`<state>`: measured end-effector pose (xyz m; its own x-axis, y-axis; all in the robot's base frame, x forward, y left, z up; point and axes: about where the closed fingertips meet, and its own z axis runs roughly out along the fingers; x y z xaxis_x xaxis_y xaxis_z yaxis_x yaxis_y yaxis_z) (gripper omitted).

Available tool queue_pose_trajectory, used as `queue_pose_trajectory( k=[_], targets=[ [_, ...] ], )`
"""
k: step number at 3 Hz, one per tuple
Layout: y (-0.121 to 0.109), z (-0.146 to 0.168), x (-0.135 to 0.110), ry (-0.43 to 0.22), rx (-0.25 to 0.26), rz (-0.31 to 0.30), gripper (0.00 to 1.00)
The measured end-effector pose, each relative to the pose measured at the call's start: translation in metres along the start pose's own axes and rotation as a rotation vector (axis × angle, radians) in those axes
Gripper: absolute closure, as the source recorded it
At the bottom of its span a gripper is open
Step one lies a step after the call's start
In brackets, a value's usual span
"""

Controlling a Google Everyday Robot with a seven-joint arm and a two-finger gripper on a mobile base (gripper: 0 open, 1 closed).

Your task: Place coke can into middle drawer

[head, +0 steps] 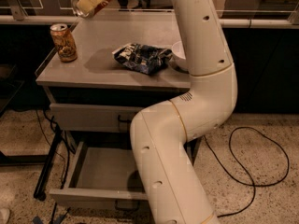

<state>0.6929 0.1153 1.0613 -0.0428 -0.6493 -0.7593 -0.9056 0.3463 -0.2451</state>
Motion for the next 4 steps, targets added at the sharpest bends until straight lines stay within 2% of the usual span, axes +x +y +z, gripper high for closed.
queue_pose_trajectory(
  k=[1,2,3,4],
  targets=[
    [0.015,0.013,0.024,0.041,-0.029,0.066,1.0],
    [0.038,0.012,0.054,0.051,-0.025,0.165,1.0],
    [0.062,0.002,0.073,0.042,0.003,0.225,1.0],
    [0.067,-0.003,0.058,-0.014,0.014,0.22,1.0]
  ],
)
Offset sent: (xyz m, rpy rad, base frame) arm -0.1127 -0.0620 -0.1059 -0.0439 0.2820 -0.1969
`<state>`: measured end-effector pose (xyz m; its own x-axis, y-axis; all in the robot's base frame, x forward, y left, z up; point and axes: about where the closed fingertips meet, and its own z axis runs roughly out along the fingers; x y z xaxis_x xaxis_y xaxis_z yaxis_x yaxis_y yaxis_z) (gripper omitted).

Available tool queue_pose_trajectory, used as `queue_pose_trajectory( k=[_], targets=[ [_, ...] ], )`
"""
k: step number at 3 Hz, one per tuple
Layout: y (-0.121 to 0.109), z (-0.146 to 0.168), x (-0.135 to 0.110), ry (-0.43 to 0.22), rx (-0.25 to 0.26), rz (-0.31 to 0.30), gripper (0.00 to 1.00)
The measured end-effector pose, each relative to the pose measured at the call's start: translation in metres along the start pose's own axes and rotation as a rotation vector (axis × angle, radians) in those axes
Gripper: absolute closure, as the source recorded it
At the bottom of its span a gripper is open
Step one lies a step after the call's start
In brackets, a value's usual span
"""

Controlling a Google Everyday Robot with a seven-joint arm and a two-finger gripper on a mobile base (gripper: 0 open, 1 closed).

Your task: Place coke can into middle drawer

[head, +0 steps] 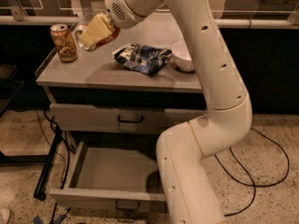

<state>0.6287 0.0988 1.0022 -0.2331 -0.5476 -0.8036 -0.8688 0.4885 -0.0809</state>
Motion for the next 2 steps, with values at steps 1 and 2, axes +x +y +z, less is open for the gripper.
queue_pose_trajectory(
  k=[1,2],
  targets=[
    [0.006,0.001,0.004,0.008,-0.01,0.009,1.0],
    [0.025,0.004,0.035,0.046,-0.035,0.062,1.0]
  ],
)
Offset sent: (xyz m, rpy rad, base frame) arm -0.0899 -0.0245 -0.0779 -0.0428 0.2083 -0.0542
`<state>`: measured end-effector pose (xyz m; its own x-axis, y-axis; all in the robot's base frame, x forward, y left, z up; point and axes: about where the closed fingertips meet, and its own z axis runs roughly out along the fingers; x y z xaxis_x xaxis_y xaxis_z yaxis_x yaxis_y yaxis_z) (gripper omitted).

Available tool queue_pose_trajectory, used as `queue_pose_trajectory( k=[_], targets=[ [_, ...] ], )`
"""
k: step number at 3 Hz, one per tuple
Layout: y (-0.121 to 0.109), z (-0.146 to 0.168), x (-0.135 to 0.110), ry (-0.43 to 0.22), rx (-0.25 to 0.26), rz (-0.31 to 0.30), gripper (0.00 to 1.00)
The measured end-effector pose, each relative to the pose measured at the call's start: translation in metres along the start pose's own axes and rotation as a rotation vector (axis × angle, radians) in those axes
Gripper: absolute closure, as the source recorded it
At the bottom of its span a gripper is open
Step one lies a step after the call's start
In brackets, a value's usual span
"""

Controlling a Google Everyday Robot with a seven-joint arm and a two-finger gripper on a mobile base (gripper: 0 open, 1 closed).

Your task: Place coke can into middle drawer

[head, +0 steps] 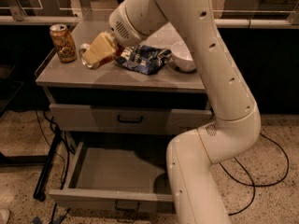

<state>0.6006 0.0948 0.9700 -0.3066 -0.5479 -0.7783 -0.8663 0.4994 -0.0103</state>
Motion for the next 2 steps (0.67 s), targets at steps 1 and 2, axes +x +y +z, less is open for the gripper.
queue_pose_trajectory(
  k=[1,2],
  targets=[
    [0.03,-0.004,0.036,0.013,-0.012,0.08,1.0],
    [0.059,-0.01,0.067,0.02,-0.018,0.156,1.0]
  ],
)
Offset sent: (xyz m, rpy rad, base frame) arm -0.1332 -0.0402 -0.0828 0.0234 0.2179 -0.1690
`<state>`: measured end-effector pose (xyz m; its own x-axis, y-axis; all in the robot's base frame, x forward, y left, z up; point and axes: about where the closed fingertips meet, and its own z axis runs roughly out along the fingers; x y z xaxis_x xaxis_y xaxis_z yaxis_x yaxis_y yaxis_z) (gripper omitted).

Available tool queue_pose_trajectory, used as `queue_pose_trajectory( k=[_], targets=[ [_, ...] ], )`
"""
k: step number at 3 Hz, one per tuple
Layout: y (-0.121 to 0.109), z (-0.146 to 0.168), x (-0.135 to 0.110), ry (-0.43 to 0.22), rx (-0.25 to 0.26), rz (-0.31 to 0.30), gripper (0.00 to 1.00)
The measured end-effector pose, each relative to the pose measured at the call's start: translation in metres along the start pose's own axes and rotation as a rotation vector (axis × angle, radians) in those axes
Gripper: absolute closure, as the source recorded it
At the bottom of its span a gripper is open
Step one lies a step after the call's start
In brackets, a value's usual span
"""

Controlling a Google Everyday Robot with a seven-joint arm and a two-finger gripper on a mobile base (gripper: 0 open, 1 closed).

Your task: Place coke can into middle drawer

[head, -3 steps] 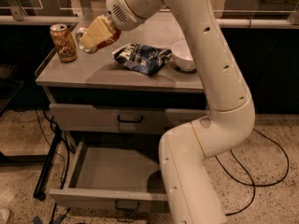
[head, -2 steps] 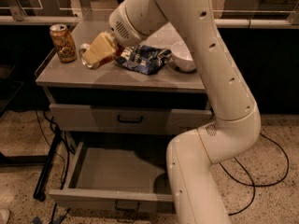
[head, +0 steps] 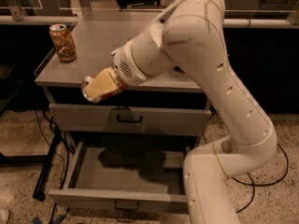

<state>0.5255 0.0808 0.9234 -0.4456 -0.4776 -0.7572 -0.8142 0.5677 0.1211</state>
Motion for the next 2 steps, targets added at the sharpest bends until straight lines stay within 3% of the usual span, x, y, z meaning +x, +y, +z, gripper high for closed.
queue_pose_trajectory(
  k=[2],
  targets=[
    [0.0111,0.0005,-0.006,-0.041,-0.021,0.026,1.0]
  ],
)
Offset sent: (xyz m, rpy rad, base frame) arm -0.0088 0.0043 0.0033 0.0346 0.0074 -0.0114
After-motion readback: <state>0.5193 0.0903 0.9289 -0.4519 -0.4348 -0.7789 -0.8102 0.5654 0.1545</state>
